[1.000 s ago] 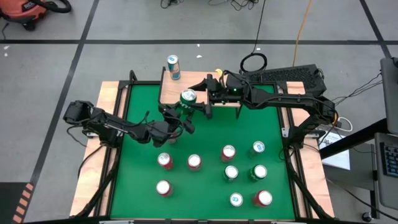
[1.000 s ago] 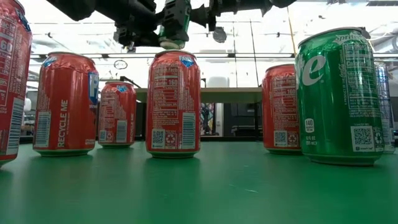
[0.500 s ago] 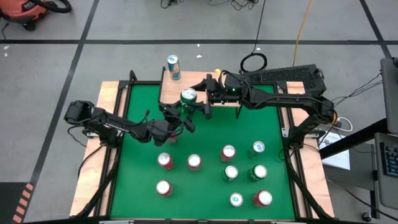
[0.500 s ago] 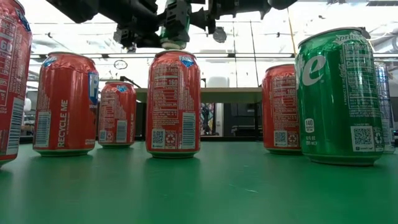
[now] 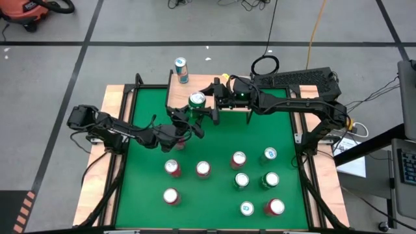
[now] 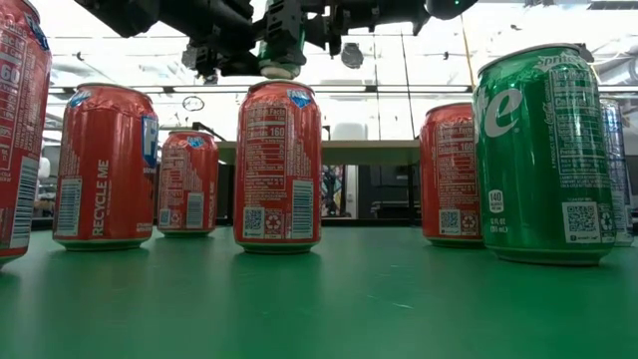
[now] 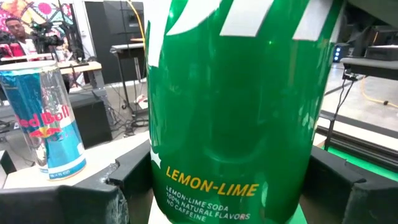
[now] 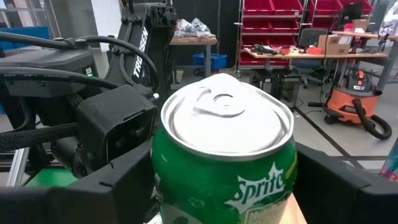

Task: Place canned beverage on shelf
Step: Put the green soda can on the shelf

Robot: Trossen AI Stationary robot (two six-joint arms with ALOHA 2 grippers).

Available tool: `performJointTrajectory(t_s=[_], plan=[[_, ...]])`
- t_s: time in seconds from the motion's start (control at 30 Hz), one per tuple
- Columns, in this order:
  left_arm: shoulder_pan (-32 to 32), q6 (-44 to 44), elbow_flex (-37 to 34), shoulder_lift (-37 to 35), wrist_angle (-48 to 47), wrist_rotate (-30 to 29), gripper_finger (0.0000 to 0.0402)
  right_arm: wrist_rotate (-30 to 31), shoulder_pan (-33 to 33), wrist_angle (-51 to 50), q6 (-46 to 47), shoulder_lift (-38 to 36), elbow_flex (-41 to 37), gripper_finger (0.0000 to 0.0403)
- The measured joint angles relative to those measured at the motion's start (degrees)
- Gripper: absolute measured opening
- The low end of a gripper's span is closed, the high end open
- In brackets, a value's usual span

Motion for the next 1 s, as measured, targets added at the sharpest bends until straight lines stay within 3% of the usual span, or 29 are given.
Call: performJointTrajectory(t_s=[0.23, 0.53, 0.83, 1.0], plan=[[0.0, 0.3, 0.0, 0.0, -0.4, 0.0, 0.0297, -0.6, -0.5, -0.3, 0.0, 0.0, 0.0, 0.0293], [-1.5, -0.9, 0.1, 0.0, -4.3, -0.5, 0.0392, -7.9, -4.7, -0.7, 1.4, 0.0, -0.1, 0.0293], [-4.8, 8.6, 0.1, -4.9, -6.1, -3.3, 0.0392, -12.0, -9.9, -0.8, -4.2, 0.0, -0.1, 0.0292], [-6.9, 8.8, 0.1, -12.7, -16.0, -2.3, 0.0392, -15.5, -14.3, -0.5, -4.5, 0.0, 0.7, 0.0292]])
